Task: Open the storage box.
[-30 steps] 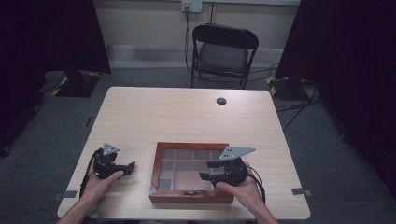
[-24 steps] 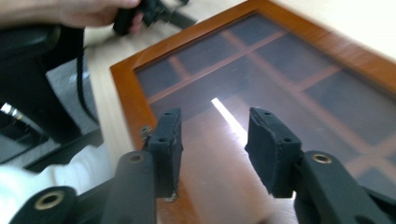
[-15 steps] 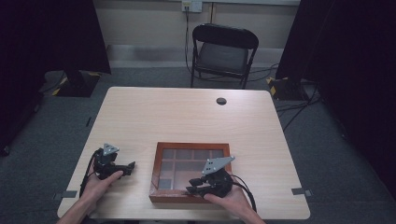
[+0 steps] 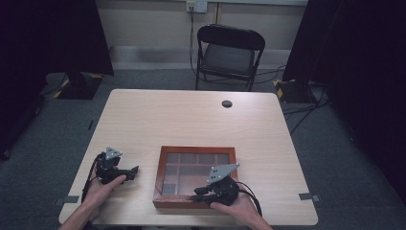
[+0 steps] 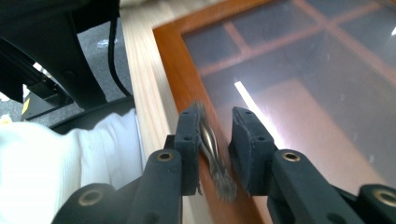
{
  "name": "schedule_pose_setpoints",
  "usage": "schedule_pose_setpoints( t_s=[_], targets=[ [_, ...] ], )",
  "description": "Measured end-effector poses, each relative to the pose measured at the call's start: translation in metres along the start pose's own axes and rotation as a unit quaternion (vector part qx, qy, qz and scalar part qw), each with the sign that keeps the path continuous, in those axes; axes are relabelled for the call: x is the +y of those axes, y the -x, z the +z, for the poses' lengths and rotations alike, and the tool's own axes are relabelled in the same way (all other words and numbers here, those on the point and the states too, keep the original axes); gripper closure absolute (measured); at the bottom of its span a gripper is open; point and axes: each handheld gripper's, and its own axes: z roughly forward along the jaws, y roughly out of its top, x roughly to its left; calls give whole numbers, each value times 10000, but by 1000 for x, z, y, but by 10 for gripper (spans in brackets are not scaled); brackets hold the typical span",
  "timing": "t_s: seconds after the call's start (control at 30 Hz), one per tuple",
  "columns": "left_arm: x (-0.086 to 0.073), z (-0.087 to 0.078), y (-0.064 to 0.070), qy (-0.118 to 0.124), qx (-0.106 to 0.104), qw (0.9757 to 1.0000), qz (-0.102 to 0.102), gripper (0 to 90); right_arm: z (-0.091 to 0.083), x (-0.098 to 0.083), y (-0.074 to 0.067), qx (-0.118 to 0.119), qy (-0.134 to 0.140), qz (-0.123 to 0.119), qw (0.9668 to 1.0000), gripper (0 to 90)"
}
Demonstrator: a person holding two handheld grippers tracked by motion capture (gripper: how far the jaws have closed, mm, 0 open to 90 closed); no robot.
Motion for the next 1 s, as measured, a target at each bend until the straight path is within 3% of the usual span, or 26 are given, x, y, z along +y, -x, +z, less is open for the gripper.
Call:
schedule_pose_setpoints(
  t_s=[0.1, 0.2, 0.8, 0.83, 0.87, 1.0],
  targets=[
    [0, 0, 0, 0, 1, 10000, 0, 0, -2, -5, 1, 13, 14, 33, 10000, 716],
    [0, 0, 0, 0, -5, 10000, 0, 0, -2, -4, 1, 24, 2, -172, 9998, 723],
    [0, 0, 0, -3, -12, 10000, 4, 0, -2, -5, -2, -55, 100, -402, 9991, 732],
    [0, 0, 0, 1, -15, 10000, 6, 0, -2, -5, -2, -52, 130, -402, 9991, 738],
    [0, 0, 0, 3, -18, 10000, 7, 0, -2, -5, -2, 60, 189, -416, 9989, 802],
    [0, 0, -1, 0, -19, 10000, 18, 0, -1, -4, -3, 61, 106, -437, 9990, 813]
  ],
)
